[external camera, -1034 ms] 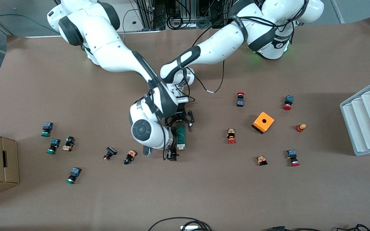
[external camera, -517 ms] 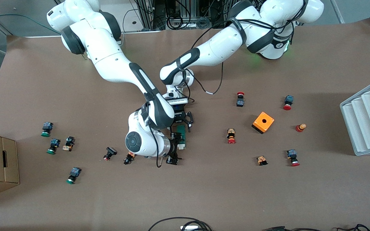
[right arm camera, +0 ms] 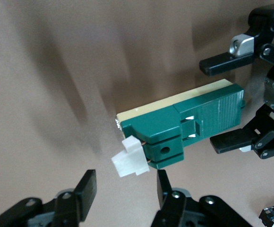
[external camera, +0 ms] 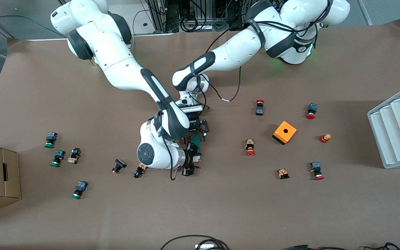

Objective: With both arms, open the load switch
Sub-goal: 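Press the white lever down with the left gripper fingertips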

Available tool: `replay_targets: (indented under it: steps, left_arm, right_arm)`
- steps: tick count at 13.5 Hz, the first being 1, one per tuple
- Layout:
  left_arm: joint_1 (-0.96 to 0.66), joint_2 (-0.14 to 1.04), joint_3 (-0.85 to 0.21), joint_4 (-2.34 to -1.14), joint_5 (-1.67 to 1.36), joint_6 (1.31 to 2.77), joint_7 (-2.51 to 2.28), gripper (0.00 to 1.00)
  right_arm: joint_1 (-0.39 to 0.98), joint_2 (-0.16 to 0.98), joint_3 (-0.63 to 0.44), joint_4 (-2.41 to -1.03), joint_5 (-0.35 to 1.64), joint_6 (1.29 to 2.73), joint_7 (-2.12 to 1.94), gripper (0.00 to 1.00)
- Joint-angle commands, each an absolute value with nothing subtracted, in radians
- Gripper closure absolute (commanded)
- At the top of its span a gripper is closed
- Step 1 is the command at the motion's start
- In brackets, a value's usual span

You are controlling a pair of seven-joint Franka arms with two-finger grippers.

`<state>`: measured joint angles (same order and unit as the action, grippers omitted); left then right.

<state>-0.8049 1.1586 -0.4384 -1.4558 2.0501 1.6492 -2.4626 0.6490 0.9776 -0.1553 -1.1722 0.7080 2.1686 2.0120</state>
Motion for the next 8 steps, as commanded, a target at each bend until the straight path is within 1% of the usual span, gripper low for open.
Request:
replay_targets:
  steps: [1,7,8]
  left_arm:
    - [-0.831,1.177,-0.442,-1.436,2.010,1.609,-2.479,0.00]
    - [-0.845,1.177,-0.442,-1.454,1.985,1.583,-2.499,0.01]
    - [-0.845,1.175,-0.442,-1.457,1.983,1.583,-2.499,0.02]
  right_arm:
    - [0.646,1.000,-0.158,-1.132,0.736,2.137,2.023,0.49]
    - [0.647,1.002,-0.158,-1.140,0.736,2.120,2.025,0.51]
    - [0.647,1.002,-0.158,-1.140,0.736,2.118,2.023,0.62]
